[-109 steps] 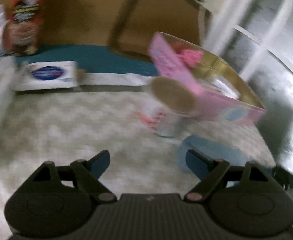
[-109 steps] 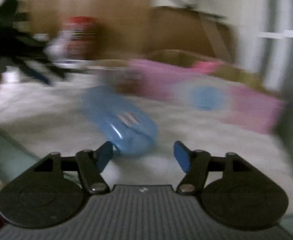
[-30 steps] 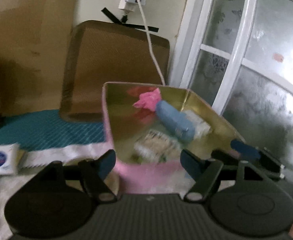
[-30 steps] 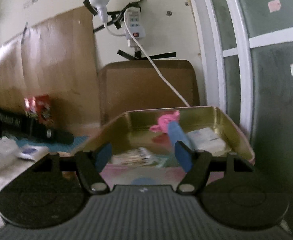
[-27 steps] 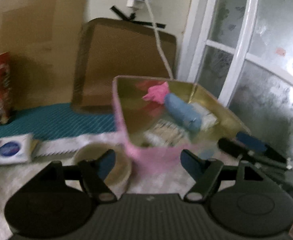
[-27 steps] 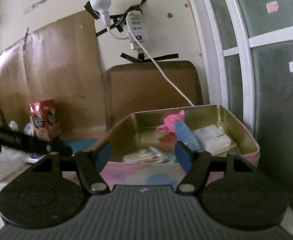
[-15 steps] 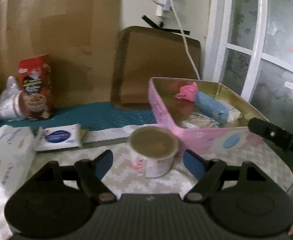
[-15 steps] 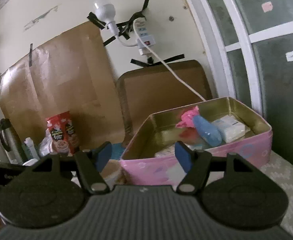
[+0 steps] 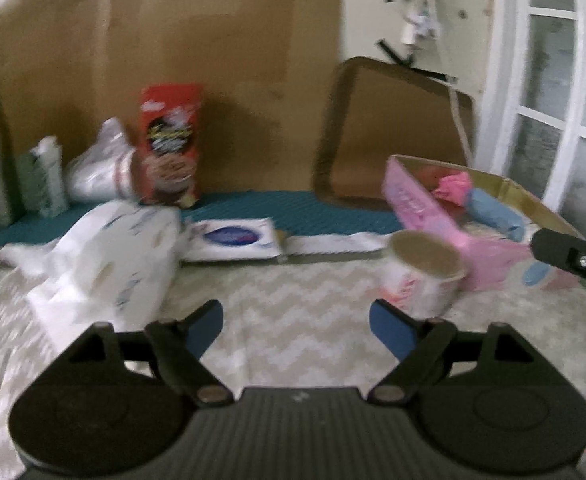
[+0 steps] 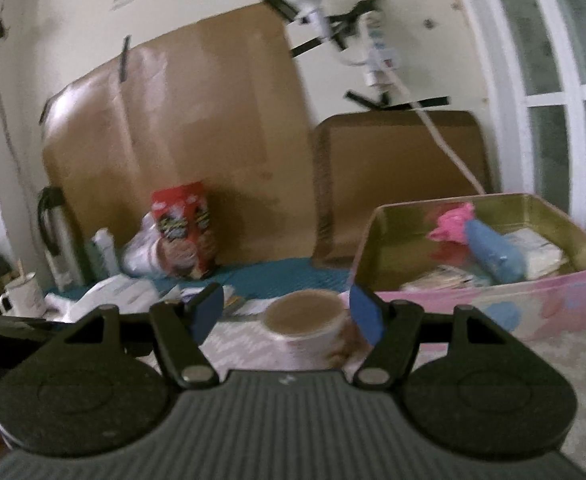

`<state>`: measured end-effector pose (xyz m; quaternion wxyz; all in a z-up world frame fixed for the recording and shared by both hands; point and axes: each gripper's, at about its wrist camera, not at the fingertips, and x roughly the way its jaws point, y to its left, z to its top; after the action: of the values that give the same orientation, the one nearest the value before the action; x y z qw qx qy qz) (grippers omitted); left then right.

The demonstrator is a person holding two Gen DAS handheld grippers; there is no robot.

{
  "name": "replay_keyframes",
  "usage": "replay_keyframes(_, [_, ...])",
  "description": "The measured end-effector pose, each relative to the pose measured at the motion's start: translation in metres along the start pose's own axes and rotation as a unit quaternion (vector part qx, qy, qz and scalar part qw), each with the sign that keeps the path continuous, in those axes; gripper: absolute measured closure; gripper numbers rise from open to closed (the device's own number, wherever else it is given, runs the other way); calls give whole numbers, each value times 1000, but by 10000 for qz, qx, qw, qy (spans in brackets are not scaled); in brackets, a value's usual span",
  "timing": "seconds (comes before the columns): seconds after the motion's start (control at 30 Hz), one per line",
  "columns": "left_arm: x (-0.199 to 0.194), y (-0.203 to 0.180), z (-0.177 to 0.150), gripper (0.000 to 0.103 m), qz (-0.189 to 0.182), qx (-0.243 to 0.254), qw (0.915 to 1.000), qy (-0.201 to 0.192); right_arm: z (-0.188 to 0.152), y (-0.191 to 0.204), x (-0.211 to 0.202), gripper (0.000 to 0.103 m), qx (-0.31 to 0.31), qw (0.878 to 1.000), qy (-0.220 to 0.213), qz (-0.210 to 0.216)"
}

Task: Organize soft objects
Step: 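Move the right gripper to the white wipes pack with blue label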

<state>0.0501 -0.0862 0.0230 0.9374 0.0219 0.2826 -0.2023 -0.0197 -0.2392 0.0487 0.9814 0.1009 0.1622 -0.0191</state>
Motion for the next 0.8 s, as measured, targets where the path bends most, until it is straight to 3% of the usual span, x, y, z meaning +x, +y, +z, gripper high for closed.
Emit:
replay_keyframes(0.37, [11,88,-46,11,907,-237,9956,-55,-9,61,54,32,-741,9928,569,746])
replay_keyframes(0.47, [19,105,-52,14,768,-441,9960,83,-9,73,94,37,-817,9884,907,902])
replay_keyframes(0.57, [15,117,-52,14,489,-760,9959,-55,-6,79,142,46,-702,9853,1295,862])
replay_keyframes(0.7, [15,124,-54,14,362,-992,9944,-67,-12,90,200,47,-900,9822,1603,373])
replay_keyframes(0.77, [16,127,-55,14,317,-1072,9937,-56,-15,90,222,56,-958,9798,1743,203])
replay_keyframes(0.8, [18,129,-54,14,297,-1103,9934,-35,-17,87,230,76,-908,9772,1901,258])
